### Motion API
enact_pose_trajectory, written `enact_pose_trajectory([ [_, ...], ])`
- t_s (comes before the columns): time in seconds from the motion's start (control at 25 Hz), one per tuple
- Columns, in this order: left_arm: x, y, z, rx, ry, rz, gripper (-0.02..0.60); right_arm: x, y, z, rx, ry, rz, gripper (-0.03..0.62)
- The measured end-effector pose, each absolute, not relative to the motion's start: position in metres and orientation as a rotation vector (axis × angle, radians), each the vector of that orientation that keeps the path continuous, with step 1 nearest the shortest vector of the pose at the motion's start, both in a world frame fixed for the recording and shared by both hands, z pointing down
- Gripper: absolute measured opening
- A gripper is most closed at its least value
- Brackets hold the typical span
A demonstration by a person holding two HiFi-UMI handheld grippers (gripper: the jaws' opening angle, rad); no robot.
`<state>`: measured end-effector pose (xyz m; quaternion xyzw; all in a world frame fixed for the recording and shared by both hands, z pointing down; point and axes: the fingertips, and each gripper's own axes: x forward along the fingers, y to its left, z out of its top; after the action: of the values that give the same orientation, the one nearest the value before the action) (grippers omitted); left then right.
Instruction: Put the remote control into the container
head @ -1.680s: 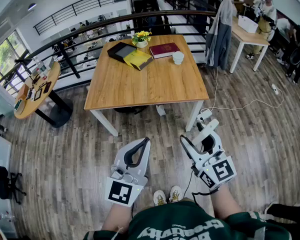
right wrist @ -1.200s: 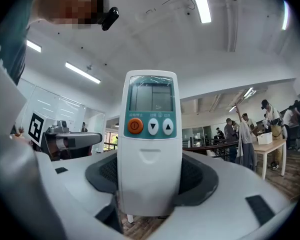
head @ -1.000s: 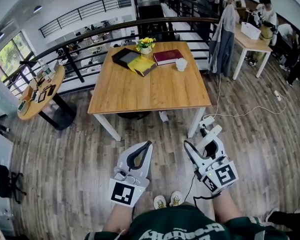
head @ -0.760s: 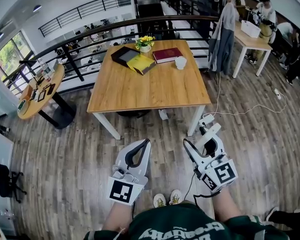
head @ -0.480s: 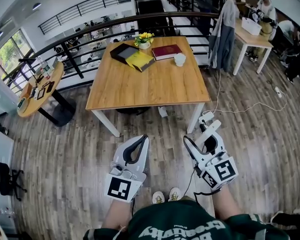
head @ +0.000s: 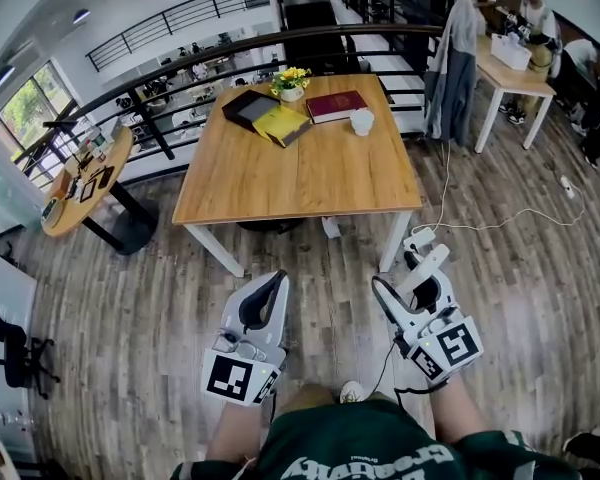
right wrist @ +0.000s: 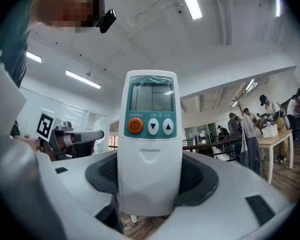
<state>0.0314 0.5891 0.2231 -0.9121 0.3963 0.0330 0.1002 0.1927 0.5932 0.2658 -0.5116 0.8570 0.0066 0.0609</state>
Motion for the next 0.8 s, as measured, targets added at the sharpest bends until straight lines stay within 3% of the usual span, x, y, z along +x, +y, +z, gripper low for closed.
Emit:
enact_pose_trajectory([
  [0.8,0.055,0.559,0.211,-2.617,1.164,0.074,-0.003,0.21,0.562,0.257,-1.498,2.607,0.086,0.284],
])
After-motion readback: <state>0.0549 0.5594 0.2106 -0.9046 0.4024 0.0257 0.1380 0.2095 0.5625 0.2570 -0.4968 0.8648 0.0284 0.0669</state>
